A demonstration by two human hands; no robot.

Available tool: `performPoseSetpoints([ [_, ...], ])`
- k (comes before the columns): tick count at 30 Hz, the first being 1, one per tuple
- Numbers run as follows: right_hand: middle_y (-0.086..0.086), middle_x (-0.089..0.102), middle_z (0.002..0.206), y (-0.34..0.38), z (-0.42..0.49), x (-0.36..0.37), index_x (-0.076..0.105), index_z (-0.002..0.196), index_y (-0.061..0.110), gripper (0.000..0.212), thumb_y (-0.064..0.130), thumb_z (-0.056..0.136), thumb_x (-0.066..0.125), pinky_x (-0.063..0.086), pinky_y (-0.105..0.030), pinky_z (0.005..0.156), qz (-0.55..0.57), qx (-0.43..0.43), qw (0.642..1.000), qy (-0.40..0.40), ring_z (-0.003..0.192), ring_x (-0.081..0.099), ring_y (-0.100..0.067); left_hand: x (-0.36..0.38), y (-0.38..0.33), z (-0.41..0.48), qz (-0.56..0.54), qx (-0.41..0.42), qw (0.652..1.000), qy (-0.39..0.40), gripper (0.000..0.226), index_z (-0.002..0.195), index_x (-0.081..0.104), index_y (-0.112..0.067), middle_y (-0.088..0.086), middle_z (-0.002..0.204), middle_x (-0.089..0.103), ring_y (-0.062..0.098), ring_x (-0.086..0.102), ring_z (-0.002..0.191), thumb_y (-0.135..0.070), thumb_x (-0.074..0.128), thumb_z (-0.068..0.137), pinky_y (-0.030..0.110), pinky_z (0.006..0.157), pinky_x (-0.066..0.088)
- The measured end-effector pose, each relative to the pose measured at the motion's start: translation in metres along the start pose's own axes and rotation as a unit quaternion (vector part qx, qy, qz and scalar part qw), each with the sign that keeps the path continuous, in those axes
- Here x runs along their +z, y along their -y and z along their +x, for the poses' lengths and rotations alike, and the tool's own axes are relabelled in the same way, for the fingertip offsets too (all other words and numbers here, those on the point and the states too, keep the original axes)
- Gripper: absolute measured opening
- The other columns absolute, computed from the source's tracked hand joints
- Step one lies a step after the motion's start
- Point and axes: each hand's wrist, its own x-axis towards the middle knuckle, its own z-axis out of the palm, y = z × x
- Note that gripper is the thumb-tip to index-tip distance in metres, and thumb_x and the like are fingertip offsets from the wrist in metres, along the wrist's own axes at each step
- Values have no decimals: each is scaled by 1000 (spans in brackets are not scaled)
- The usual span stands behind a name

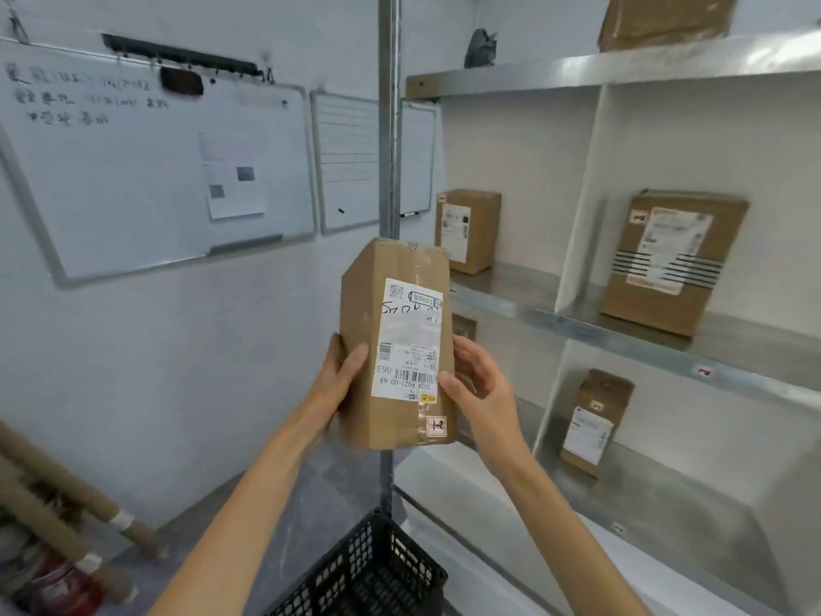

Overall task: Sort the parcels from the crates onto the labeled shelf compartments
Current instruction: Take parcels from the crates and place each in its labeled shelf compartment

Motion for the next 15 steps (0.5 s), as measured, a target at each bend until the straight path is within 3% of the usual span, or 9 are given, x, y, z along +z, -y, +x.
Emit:
performPoseSetpoints([
  [2, 4, 65, 121, 10, -6, -20, 53, 129, 20, 45, 12, 86, 66, 55, -35, 90, -11, -8, 1000, -11, 110, 62, -13, 18, -4, -3, 5, 7, 998, 67, 126, 143, 6, -47, -36, 134, 33, -7, 39, 122, -90, 60, 38, 31, 103, 31],
  [4, 8, 66, 118, 18, -15, -42, 55, 126, 26, 43, 15, 86, 67, 56, -35, 88, -23, -20, 999, -22, 110, 63, -13, 39, -6, -6, 18, 6, 991, 132, 117, 133, 4, -61, -48, 120, 35, -17, 42, 115, -87, 65, 38, 29, 102, 37],
  [8, 8, 65, 121, 32, -36, -83, 55, 125, 35, 42, 27, 86, 69, 58, -29, 76, -7, -35, 999, -35, 111, 64, -16, 80, -7, -10, -26, 8, 981, 193, 119, 139, 7, -56, -24, 134, 46, 12, 49, 126, -72, 78, 45, 49, 102, 44],
  [11, 3, 65, 122, 47, -43, -115, 57, 125, 32, 43, 37, 84, 69, 56, -27, 75, 34, 11, 999, -10, 109, 65, -17, 106, -9, -14, -68, 20, 974, 216, 103, 136, 23, -53, -7, 133, 56, 21, 57, 120, -65, 80, 50, 50, 94, 50],
  [15, 5, 55, 137, 60, -47, -151, 36, 139, 43, 78, 56, 71, 72, 48, -44, 97, 33, 126, 990, 54, 124, 55, -22, 137, -14, -17, -60, 16, 953, 297, 97, 140, 22, -49, -2, 136, 55, 24, 56, 121, -58, 78, 62, 46, 94, 51],
])
